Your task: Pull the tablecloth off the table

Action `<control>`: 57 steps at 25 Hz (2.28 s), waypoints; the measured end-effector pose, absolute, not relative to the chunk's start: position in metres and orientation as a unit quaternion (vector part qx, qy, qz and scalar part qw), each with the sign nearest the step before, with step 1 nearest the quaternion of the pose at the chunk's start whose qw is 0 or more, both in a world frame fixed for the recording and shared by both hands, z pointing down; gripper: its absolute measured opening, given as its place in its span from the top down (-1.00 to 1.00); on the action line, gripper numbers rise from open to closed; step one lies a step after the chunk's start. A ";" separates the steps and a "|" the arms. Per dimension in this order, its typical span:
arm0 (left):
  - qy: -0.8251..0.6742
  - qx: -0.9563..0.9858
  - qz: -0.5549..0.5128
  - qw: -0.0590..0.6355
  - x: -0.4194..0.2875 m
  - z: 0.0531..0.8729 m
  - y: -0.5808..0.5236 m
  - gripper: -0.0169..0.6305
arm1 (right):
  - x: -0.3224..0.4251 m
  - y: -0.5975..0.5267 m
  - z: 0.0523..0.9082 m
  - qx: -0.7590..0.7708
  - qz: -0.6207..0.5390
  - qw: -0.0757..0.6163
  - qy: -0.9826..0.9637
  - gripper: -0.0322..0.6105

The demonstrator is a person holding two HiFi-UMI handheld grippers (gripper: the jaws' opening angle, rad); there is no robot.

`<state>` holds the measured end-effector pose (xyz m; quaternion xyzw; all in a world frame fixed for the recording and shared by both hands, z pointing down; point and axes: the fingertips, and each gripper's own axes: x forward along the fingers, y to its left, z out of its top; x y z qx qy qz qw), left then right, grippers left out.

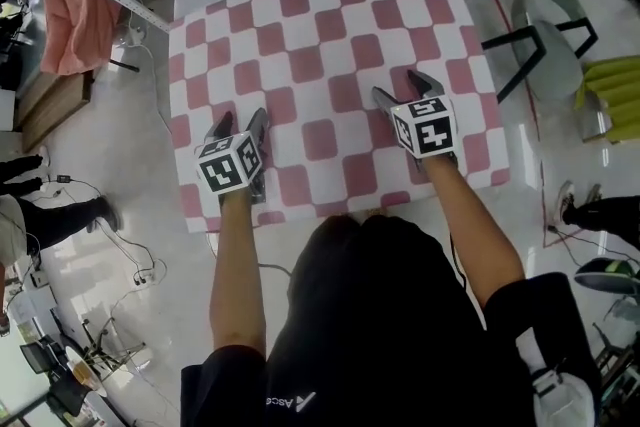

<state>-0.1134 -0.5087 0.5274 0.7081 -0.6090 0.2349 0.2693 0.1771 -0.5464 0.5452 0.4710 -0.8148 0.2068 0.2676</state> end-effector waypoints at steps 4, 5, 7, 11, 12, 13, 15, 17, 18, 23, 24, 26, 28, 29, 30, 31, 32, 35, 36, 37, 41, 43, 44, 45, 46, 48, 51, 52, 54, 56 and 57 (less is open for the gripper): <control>-0.599 0.687 0.275 0.306 -0.128 0.558 -0.517 0.00 | 0.177 -0.557 0.571 0.470 0.240 0.307 -0.792 -0.20; -0.595 0.683 0.283 0.315 -0.130 0.565 -0.518 -0.01 | 0.178 -0.558 0.577 0.470 0.247 0.318 -0.785 -0.22; -0.588 0.677 0.296 0.329 -0.132 0.574 -0.520 -0.02 | 0.181 -0.558 0.584 0.473 0.262 0.338 -0.770 -0.25; -0.578 0.664 0.322 0.347 -0.134 0.589 -0.520 -0.03 | 0.184 -0.556 0.597 0.471 0.277 0.370 -0.751 -0.27; -0.576 0.661 0.329 0.351 -0.135 0.592 -0.519 -0.03 | 0.183 -0.556 0.598 0.471 0.277 0.375 -0.749 -0.27; -0.574 0.658 0.334 0.354 -0.135 0.595 -0.519 -0.03 | 0.183 -0.556 0.599 0.470 0.277 0.380 -0.746 -0.27; -0.570 0.655 0.343 0.357 -0.135 0.597 -0.519 -0.04 | 0.182 -0.557 0.598 0.468 0.278 0.388 -0.744 -0.27; -0.566 0.656 0.353 0.353 -0.135 0.596 -0.521 -0.04 | 0.179 -0.558 0.599 0.464 0.276 0.391 -0.746 -0.27; -0.563 0.658 0.358 0.349 -0.134 0.596 -0.521 -0.03 | 0.177 -0.558 0.599 0.462 0.273 0.390 -0.748 -0.26; -0.548 0.672 0.368 0.334 -0.124 0.595 -0.521 0.19 | 0.169 -0.555 0.597 0.454 0.261 0.386 -0.760 0.01; -0.546 0.675 0.369 0.332 -0.123 0.595 -0.521 0.23 | 0.167 -0.555 0.596 0.453 0.259 0.384 -0.762 0.07; -0.541 0.680 0.372 0.326 -0.119 0.595 -0.521 0.31 | 0.164 -0.553 0.596 0.451 0.255 0.382 -0.765 0.19; -0.537 0.685 0.374 0.320 -0.115 0.594 -0.521 0.39 | 0.161 -0.551 0.596 0.449 0.254 0.380 -0.768 0.33; -0.536 0.687 0.375 0.317 -0.114 0.594 -0.521 0.43 | 0.159 -0.551 0.596 0.448 0.253 0.380 -0.769 0.39; -0.534 0.689 0.376 0.314 -0.112 0.594 -0.520 0.47 | 0.157 -0.550 0.596 0.447 0.251 0.381 -0.769 0.46; -0.532 0.691 0.377 0.312 -0.111 0.594 -0.520 0.51 | 0.154 -0.549 0.596 0.446 0.250 0.382 -0.770 0.55; -0.530 0.692 0.378 0.310 -0.110 0.595 -0.520 0.56 | 0.151 -0.549 0.596 0.446 0.248 0.384 -0.770 0.62; -0.527 0.696 0.385 0.300 -0.108 0.595 -0.521 0.68 | 0.143 -0.547 0.597 0.444 0.245 0.385 -0.771 0.81; -0.528 0.696 0.386 0.296 -0.109 0.594 -0.521 0.73 | 0.140 -0.546 0.597 0.443 0.247 0.383 -0.773 0.85; -0.529 0.696 0.386 0.294 -0.109 0.593 -0.521 0.79 | 0.138 -0.545 0.596 0.441 0.249 0.380 -0.774 0.88; -0.534 0.697 0.372 0.301 -0.107 0.595 -0.513 0.91 | 0.131 -0.535 0.597 0.424 0.261 0.370 -0.784 0.89; -0.536 0.698 0.367 0.301 -0.104 0.593 -0.509 0.91 | 0.125 -0.527 0.594 0.412 0.264 0.365 -0.792 0.89; -0.537 0.699 0.365 0.300 -0.102 0.590 -0.507 0.91 | 0.122 -0.523 0.592 0.407 0.263 0.361 -0.797 0.89; -0.536 0.702 0.363 0.298 -0.099 0.587 -0.504 0.91 | 0.119 -0.519 0.589 0.403 0.261 0.357 -0.801 0.89; -0.534 0.706 0.359 0.296 -0.095 0.584 -0.501 0.91 | 0.117 -0.514 0.585 0.400 0.260 0.350 -0.806 0.89; -0.527 0.716 0.350 0.295 -0.085 0.581 -0.488 0.91 | 0.114 -0.502 0.581 0.394 0.264 0.330 -0.816 0.89; -0.527 0.727 0.331 0.290 -0.068 0.582 -0.459 0.92 | 0.112 -0.476 0.576 0.379 0.271 0.298 -0.833 0.89; -0.531 0.729 0.322 0.288 -0.065 0.579 -0.451 0.92 | 0.112 -0.468 0.571 0.372 0.272 0.286 -0.840 0.89; -0.541 0.733 0.297 0.288 -0.060 0.563 -0.442 0.92 | 0.112 -0.456 0.554 0.355 0.276 0.264 -0.853 0.89; -0.545 0.740 0.273 0.286 -0.056 0.543 -0.433 0.92 | 0.110 -0.443 0.536 0.334 0.280 0.244 -0.866 0.89; -0.545 0.744 0.263 0.283 -0.052 0.535 -0.426 0.92 | 0.109 -0.434 0.529 0.324 0.281 0.235 -0.873 0.89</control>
